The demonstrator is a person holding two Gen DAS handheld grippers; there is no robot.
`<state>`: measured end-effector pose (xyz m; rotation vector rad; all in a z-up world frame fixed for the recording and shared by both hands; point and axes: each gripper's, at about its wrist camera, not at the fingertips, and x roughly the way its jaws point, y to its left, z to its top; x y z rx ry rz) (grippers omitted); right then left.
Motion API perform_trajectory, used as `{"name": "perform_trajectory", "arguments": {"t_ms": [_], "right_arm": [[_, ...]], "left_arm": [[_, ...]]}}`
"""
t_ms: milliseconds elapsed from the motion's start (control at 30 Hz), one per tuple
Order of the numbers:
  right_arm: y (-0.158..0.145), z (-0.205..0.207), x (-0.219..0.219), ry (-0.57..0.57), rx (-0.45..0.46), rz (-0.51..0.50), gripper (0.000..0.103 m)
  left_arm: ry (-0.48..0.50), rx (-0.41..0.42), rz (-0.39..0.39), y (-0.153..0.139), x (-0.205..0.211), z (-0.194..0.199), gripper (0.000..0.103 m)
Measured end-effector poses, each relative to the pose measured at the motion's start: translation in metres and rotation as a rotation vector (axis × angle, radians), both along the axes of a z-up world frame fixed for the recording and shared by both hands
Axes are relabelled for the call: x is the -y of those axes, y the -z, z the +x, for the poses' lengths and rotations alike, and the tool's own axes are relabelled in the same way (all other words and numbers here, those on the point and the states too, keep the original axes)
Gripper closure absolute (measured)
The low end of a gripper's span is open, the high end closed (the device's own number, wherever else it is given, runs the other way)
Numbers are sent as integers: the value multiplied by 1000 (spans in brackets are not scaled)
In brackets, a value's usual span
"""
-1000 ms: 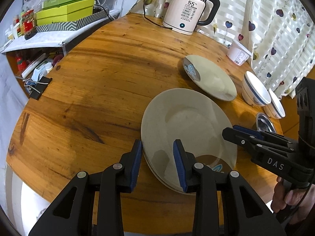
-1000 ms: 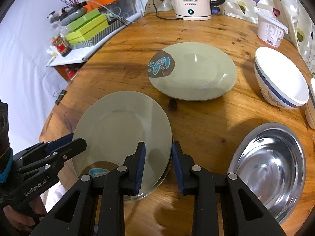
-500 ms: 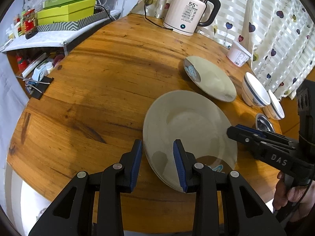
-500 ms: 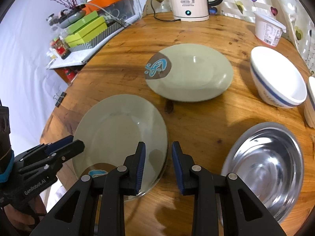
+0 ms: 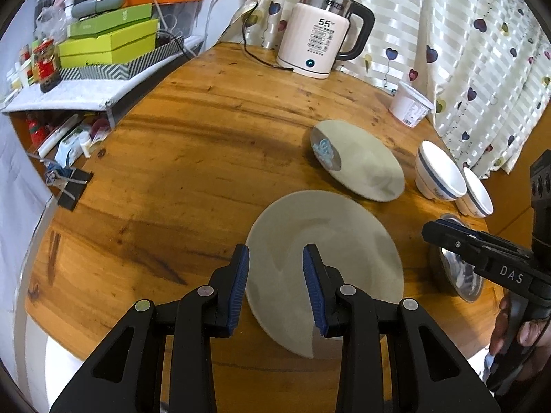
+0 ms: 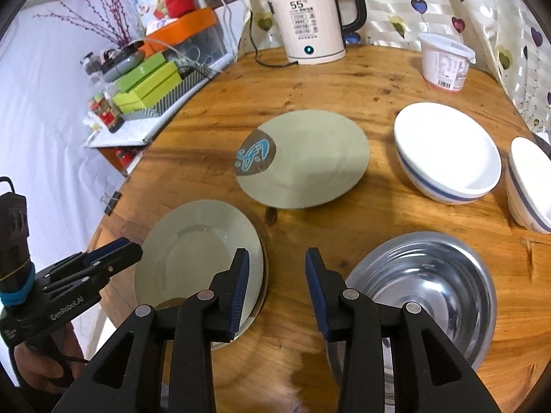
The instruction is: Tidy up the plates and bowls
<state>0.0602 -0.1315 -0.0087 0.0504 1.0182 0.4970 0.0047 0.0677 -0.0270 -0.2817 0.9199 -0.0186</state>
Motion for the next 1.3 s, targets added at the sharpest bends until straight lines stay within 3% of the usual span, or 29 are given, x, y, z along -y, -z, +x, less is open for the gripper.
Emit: {"name": "perform_trajectory", "arguments": {"t_ms": [900,1300], "right_arm": [[-3,24,27,93,-48,46,68],[2,47,39,146,-89,80,68]], "left_arm": [[59,7,0,-8,13,34,69],[114,14,-23,-14,15,67,69]]}}
